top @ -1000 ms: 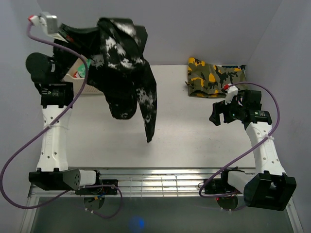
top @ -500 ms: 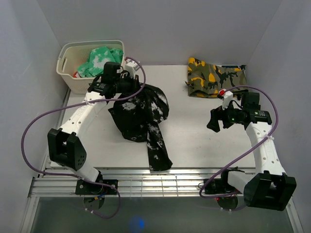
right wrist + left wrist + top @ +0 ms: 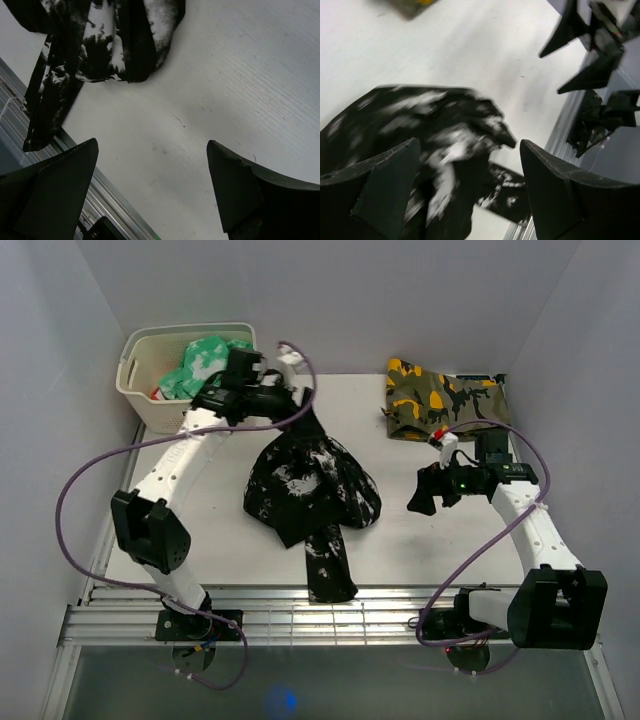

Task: Fold and stack the trousers
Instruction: Move the trousers to the center of the board, then flatten the trousers out

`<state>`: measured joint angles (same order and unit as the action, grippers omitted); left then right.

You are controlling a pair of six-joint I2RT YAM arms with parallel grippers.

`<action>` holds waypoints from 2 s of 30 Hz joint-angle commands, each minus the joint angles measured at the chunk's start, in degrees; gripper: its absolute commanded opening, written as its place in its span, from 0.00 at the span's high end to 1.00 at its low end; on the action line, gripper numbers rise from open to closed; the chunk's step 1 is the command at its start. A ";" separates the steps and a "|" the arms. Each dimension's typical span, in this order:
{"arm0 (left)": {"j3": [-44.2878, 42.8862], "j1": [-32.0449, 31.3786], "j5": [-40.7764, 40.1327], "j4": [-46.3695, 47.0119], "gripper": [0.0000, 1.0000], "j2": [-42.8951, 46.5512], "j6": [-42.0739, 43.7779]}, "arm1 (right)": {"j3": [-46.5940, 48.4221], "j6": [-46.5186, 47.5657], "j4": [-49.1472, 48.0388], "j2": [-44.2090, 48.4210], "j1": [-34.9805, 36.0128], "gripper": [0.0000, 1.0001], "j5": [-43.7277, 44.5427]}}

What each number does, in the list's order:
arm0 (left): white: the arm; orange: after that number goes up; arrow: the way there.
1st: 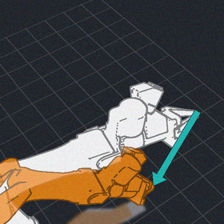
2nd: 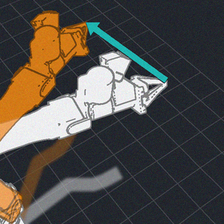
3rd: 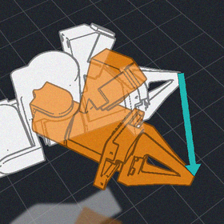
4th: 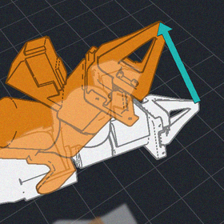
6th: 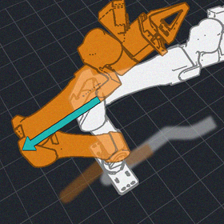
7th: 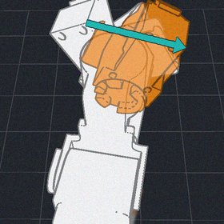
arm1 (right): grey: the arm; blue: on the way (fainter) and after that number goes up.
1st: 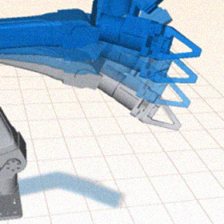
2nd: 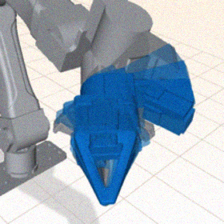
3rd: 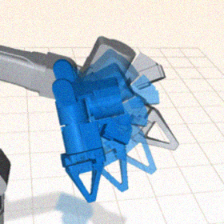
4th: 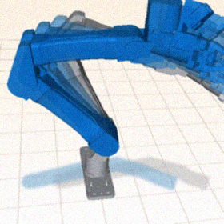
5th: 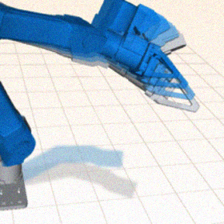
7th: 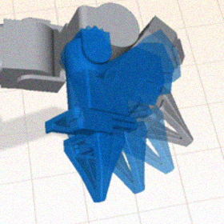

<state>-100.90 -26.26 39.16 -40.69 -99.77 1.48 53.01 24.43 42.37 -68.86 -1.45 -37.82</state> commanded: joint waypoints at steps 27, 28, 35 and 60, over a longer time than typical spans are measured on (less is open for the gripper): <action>44.83 28.81 5.07 14.06 0.32 8.89 5.56 | 8.59 -15.46 -21.02 -26.77 20.71 0.53 7.76; 43.52 29.24 4.44 13.79 0.48 8.97 5.64 | 9.12 -14.94 -20.32 -25.98 19.74 0.61 7.68; 31.60 34.60 -0.39 3.18 1.00 13.89 13.54 | 13.96 -6.51 -11.71 -17.73 11.83 0.92 7.42; 4.47 36.63 -14.65 6.24 1.00 21.35 23.89 | 54.92 20.90 4.81 -18.68 -7.25 0.92 18.76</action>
<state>-95.09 6.26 32.88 -40.86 -82.94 24.01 105.21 38.59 43.13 -88.23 -2.22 -30.13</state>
